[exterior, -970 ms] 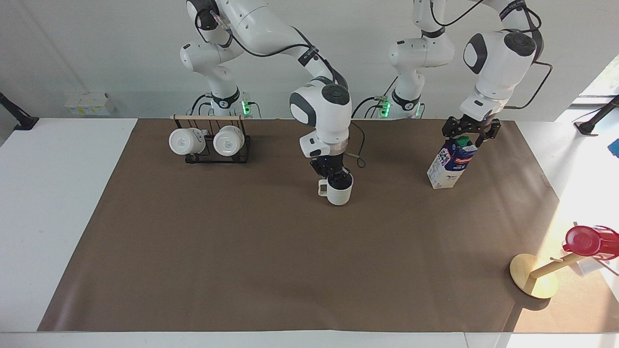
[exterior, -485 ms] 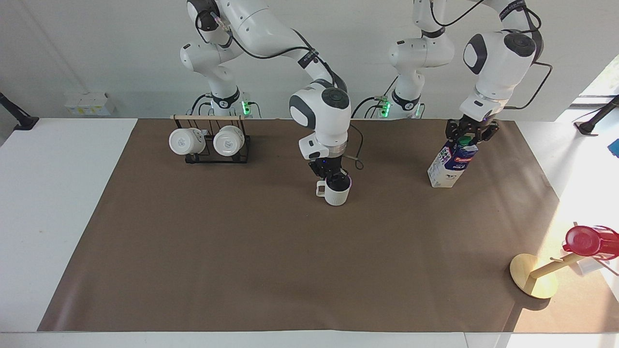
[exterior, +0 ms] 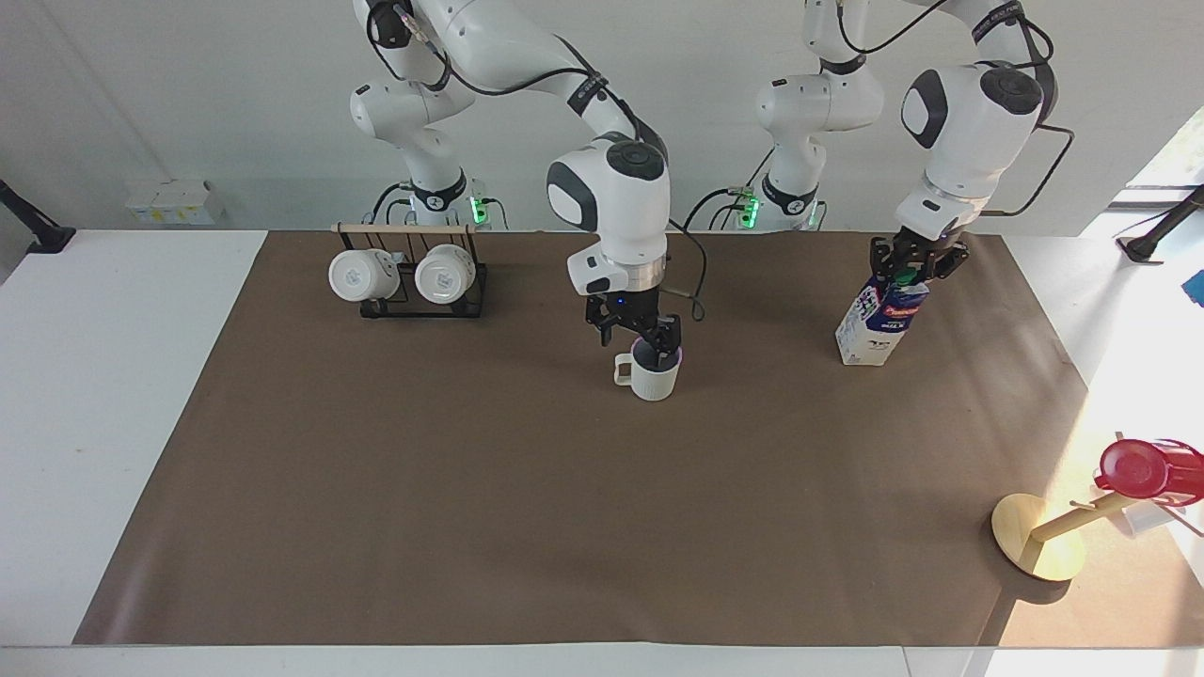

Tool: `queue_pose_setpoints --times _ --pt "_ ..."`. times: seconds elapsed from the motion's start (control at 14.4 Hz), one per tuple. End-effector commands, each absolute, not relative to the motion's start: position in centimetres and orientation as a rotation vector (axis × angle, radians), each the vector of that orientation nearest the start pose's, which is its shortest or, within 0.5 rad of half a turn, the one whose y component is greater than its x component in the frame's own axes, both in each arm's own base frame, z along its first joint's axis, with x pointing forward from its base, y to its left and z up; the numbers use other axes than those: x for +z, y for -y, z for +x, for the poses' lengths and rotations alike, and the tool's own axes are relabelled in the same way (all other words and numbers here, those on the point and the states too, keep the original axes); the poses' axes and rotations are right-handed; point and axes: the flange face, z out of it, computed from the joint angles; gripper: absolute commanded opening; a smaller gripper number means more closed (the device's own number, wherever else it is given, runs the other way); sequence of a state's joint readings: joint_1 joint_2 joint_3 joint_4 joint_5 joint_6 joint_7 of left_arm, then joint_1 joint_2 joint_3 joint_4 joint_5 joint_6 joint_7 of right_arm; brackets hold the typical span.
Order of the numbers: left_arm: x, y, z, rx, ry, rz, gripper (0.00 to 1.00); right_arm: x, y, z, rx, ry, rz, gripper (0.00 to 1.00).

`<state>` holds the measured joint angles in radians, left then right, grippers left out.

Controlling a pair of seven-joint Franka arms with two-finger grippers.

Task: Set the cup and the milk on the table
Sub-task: 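Set the mug down mid-table with the right gripper while the left gripper lifts the carton, then move the milk carton beside the mug with the left gripper and lower it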

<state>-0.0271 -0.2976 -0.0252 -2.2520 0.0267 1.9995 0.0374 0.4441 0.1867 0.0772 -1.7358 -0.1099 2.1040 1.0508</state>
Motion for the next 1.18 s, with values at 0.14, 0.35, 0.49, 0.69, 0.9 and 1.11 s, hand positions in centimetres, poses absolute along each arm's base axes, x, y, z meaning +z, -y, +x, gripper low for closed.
queue_pose_setpoints --times 0.14,0.35,0.49,0.69,0.9,1.11 --pt "50.5 9.8 47.9 -0.071 -0.04 -3.106 0.5 52.9 -20.8 54.5 -0.239 -0.639 -3.059 1.0" --pt "51.7 15.0 49.2 -0.097 0.046 -3.133 0.5 57.4 -13.5 53.6 -0.223 -0.545 -3.119 1.0" --pt "52.1 17.1 49.0 -0.118 0.082 -3.158 0.49 60.2 -10.2 53.2 -0.268 -0.435 -3.137 1.0" --pt "51.3 20.2 48.4 -0.1 0.099 -3.162 0.48 64.4 -6.4 53.7 -0.281 -0.17 -3.182 1.0" --pt "50.7 22.9 48.8 -0.107 0.117 -3.167 0.48 66.6 -5.5 54.3 -0.2 -0.144 -3.194 1.0" --pt "50.1 25.1 49.9 -0.1 0.144 -3.168 0.48 67.2 -4.5 55.7 -0.099 -0.187 -3.11 1.0"
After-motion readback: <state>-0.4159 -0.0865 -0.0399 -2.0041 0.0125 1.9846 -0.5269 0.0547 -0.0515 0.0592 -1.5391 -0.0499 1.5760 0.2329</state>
